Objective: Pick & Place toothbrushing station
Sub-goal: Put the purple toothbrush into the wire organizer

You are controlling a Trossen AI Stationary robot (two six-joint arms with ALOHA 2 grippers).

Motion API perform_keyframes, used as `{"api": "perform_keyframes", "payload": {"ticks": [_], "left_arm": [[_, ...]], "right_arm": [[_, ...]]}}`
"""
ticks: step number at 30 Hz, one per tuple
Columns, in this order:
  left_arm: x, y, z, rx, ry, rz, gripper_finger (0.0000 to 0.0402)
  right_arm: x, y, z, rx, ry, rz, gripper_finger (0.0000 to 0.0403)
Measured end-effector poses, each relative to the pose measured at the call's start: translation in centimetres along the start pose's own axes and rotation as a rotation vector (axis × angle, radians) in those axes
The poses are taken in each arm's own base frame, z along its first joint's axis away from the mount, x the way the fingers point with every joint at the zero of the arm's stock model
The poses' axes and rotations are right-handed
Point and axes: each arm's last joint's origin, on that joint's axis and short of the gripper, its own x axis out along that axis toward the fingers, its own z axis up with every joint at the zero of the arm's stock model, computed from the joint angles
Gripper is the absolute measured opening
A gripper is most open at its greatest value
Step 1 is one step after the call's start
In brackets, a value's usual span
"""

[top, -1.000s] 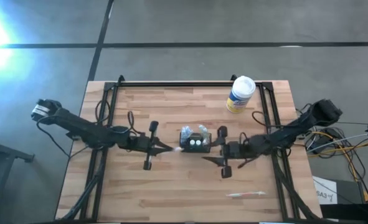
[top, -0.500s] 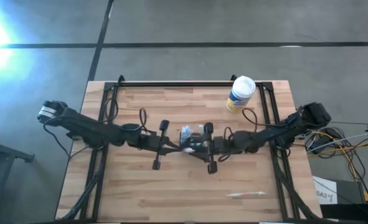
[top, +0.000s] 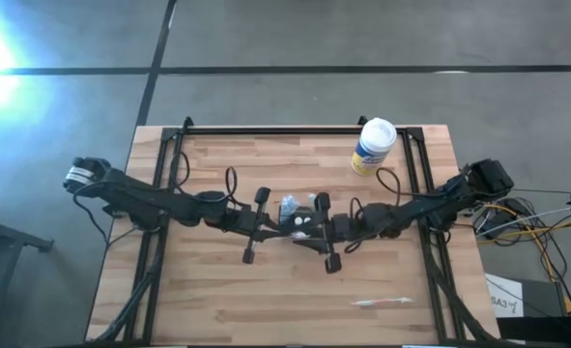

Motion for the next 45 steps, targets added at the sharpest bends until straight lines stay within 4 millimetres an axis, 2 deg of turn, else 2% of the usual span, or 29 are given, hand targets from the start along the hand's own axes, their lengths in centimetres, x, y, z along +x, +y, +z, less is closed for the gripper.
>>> {"api": "perform_keyframes", "payload": {"ticks": [14, 19, 23, 28, 32, 35, 40, 45], "left_arm": [[0.2, 0.3, -0.1, -0.002, 0.003, -0.006, 0.0001], [0.1, 0.3, -0.1, -0.058, 0.004, -0.006, 0.0024], [-0.4, 0.1, 0.0, -0.081, 0.01, -0.07, 0.006], [-2.1, 0.2, 0.9, -0.11, 0.079, -0.092, 0.0106], [-4.3, 0.2, 1.7, -0.184, 0.173, -0.095, 0.0119], [-6.1, 0.0, 1.8, -0.212, 0.229, -0.067, 0.01], [-8.5, -1.5, 0.0, -0.188, 0.226, 0.041, 0.0013], [-11.4, -2.1, -1.4, -0.193, 0.131, 0.051, 0.0005]], "right_arm": [[0.0, -0.2, -0.1, -0.007, 0.004, -0.006, 0.0016], [-0.2, -0.2, 0.2, -0.011, 0.018, -0.004, 0.0014], [-1.1, -0.4, 1.5, -0.019, 0.077, -0.001, 0.0013], [-2.9, -0.8, 3.6, 0.001, 0.148, -0.007, 0.0013], [-4.7, -1.2, 4.5, 0.021, 0.253, -0.057, 0.0013], [-6.0, -1.4, 4.9, 0.016, 0.324, -0.113, 0.0013], [-6.9, -0.9, 4.9, 0.005, 0.386, -0.112, 0.0013], [-6.9, -0.8, 4.2, -0.02, 0.438, -0.137, 0.0013]]}}
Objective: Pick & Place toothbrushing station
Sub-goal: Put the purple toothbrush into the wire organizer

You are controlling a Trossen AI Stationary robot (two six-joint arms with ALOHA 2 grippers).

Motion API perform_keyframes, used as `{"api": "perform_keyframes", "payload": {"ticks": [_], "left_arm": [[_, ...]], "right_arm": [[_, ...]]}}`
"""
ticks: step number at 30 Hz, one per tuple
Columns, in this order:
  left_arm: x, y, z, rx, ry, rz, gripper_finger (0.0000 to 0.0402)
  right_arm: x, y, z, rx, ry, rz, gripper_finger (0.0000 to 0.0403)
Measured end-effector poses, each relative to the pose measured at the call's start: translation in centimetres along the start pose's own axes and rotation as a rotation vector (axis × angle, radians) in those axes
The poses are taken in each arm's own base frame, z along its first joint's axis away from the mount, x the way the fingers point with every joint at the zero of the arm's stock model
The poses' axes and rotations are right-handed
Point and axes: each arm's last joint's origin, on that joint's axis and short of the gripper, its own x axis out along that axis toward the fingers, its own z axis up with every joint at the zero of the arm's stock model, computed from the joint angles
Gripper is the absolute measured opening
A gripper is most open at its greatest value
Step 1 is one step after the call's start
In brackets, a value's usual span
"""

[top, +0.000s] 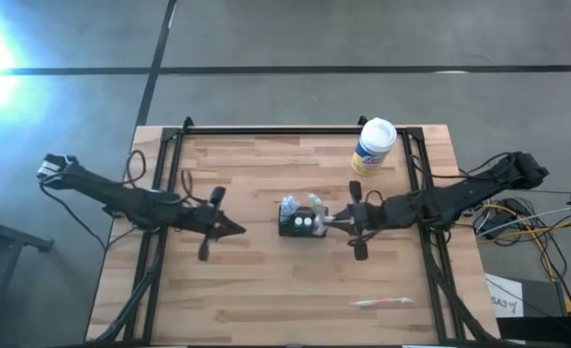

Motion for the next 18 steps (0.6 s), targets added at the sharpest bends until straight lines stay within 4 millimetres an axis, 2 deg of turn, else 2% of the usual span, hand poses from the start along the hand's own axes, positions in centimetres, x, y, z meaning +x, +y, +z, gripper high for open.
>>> {"api": "perform_keyframes", "payload": {"ticks": [9, 15, 18], "left_arm": [[-4.0, 0.6, -3.1, -0.081, -0.114, -0.033, 0.0005], [-5.1, 0.7, -4.7, -0.116, -0.136, -0.06, 0.0009], [-5.3, 0.8, -5.1, -0.129, -0.14, -0.063, 0.0014]], "right_arm": [[0.4, -0.4, -1.1, -0.025, 0.072, -0.133, 0.0013], [0.7, -0.7, -1.9, -0.004, 0.093, -0.195, 0.0013], [1.1, -0.7, -2.9, 0.009, 0.116, -0.219, 0.0013]]}}
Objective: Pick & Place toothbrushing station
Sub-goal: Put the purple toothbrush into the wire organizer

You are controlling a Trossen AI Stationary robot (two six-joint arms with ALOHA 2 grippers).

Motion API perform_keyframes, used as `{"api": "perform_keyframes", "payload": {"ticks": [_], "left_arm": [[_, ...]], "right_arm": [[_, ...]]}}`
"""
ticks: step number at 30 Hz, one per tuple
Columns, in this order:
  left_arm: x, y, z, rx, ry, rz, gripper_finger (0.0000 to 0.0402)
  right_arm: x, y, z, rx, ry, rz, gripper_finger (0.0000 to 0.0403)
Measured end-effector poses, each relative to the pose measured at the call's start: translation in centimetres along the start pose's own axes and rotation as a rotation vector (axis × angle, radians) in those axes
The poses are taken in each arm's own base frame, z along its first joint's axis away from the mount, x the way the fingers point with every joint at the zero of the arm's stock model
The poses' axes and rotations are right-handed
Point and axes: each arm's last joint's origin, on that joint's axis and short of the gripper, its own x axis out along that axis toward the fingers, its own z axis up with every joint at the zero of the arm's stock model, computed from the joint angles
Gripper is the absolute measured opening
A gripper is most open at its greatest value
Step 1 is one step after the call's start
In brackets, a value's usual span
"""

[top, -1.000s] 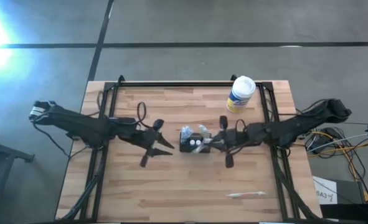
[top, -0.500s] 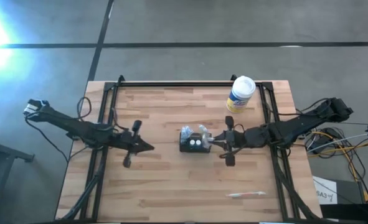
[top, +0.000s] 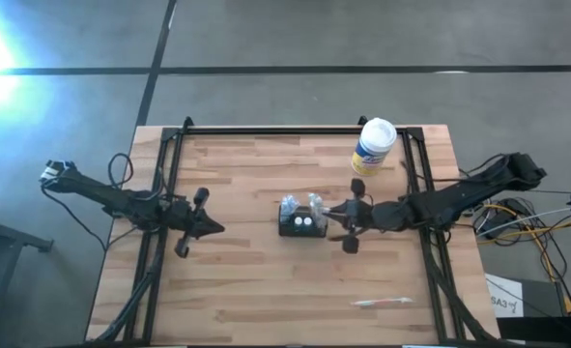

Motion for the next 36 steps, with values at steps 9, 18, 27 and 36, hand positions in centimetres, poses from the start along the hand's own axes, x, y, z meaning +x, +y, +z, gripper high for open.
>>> {"api": "perform_keyframes", "payload": {"ticks": [9, 18, 27, 36], "left_arm": [[-0.1, 0.0, 0.1, -0.034, -0.016, -0.007, 0.0011], [-0.1, 0.0, 0.2, -0.038, -0.033, -0.013, 0.0014], [-0.1, 0.0, 0.2, -0.034, -0.032, -0.013, 0.0014], [-0.1, 0.0, 0.1, -0.039, -0.027, -0.012, 0.0009]], "right_arm": [[1.8, 0.7, -2.0, 0.094, -0.002, -0.054, 0.0013], [3.3, 1.2, -4.1, 0.111, 0.067, -0.102, 0.0013], [4.4, 1.6, -5.9, 0.126, 0.059, -0.116, 0.0013], [4.4, 1.6, -6.3, 0.121, 0.071, -0.102, 0.0013]]}}
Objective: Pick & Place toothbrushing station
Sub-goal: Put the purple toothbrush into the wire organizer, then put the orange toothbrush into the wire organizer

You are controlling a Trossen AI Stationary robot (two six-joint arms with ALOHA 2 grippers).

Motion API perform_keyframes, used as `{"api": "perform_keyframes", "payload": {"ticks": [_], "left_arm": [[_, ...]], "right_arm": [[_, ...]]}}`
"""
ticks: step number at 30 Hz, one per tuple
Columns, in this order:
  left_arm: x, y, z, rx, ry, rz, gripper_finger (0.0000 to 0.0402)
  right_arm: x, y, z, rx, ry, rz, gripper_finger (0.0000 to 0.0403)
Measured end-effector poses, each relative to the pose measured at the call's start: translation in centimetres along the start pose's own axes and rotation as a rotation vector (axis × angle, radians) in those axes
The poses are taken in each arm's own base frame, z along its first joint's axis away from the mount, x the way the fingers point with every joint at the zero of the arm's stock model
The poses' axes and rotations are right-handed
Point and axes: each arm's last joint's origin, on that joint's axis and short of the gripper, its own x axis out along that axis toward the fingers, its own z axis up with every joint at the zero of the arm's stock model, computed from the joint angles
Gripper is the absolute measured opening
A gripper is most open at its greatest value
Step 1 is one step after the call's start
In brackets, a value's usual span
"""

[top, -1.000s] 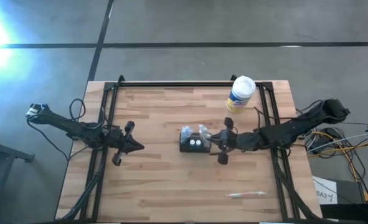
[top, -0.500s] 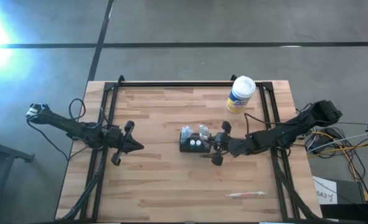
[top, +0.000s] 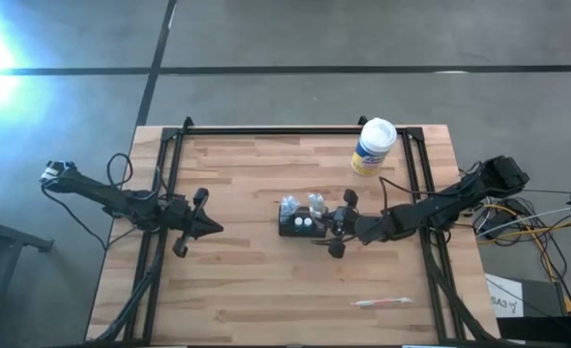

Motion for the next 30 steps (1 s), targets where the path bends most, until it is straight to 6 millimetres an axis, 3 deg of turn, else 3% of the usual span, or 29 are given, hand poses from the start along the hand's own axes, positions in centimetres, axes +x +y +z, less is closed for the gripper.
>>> {"api": "perform_keyframes", "payload": {"ticks": [4, 8, 19, 24, 30], "left_arm": [[0.0, 0.0, -0.1, 0.0, 0.004, 0.001, 0.0005], [0.0, 0.0, -0.1, 0.005, 0.003, 0.002, 0.0011], [0.0, 0.0, 0.0, 0.001, 0.002, 0.007, 0.0012], [0.0, 0.0, -0.1, 0.004, 0.011, 0.007, 0.001], [-0.2, 0.1, -0.1, 0.067, 0.011, 0.005, 0.0004]], "right_arm": [[-0.1, 0.0, 0.0, -0.001, 0.009, 0.024, 0.0022], [-0.3, -0.1, -0.3, -0.026, 0.038, 0.043, 0.0059], [-2.8, -1.1, 2.2, 0.014, -0.049, 0.086, 0.0159], [-4.6, -2.0, 3.4, 0.019, -0.089, 0.118, 0.0174], [-7.9, -2.9, 3.8, -0.03, -0.187, 0.333, 0.0159]]}}
